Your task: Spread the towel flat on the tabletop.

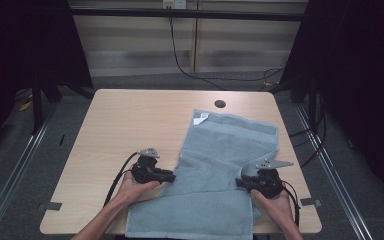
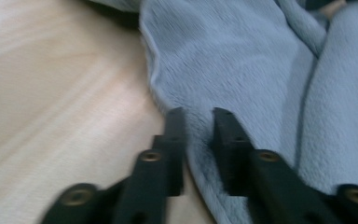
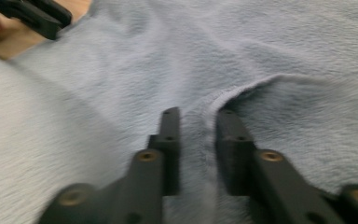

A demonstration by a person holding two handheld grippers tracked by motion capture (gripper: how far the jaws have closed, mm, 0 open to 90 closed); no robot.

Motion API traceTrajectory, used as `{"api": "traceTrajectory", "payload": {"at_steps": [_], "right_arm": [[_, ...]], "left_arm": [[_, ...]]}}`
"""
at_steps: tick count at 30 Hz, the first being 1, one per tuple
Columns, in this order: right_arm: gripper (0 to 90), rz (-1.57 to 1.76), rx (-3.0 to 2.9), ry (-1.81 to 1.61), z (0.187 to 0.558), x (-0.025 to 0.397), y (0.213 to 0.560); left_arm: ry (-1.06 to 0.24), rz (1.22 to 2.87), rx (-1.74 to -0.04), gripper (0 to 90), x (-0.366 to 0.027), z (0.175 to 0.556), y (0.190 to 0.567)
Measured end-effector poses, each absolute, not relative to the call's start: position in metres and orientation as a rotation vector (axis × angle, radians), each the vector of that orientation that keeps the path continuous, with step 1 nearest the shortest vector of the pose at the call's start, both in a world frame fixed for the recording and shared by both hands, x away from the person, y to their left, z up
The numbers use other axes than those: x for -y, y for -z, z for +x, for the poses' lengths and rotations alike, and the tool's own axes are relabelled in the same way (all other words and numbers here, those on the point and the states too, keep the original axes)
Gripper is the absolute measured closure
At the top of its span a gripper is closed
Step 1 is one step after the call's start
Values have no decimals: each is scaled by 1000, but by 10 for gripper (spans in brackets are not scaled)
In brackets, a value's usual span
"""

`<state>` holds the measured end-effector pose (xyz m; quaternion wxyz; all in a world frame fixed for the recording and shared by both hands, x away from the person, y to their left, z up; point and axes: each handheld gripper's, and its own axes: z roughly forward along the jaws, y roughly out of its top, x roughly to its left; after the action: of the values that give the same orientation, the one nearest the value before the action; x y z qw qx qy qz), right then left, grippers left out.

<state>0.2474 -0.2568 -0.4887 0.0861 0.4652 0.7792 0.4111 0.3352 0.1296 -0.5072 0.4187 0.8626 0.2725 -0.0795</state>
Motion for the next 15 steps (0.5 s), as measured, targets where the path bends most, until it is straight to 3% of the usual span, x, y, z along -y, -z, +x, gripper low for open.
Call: {"api": "traceTrajectory", "payload": {"at_steps": [1, 2, 15], "right_arm": [[831, 1395, -2317, -1229, 245, 257, 488], [855, 1395, -2303, -1235, 242, 257, 486], [876, 1371, -2194, -1346, 179, 280, 460]], "left_arm": [[189, 2167, -662, 877, -129, 332, 507], [208, 2161, -660, 895, -128, 330, 506], [207, 2012, -648, 900, -181, 277, 476]]}}
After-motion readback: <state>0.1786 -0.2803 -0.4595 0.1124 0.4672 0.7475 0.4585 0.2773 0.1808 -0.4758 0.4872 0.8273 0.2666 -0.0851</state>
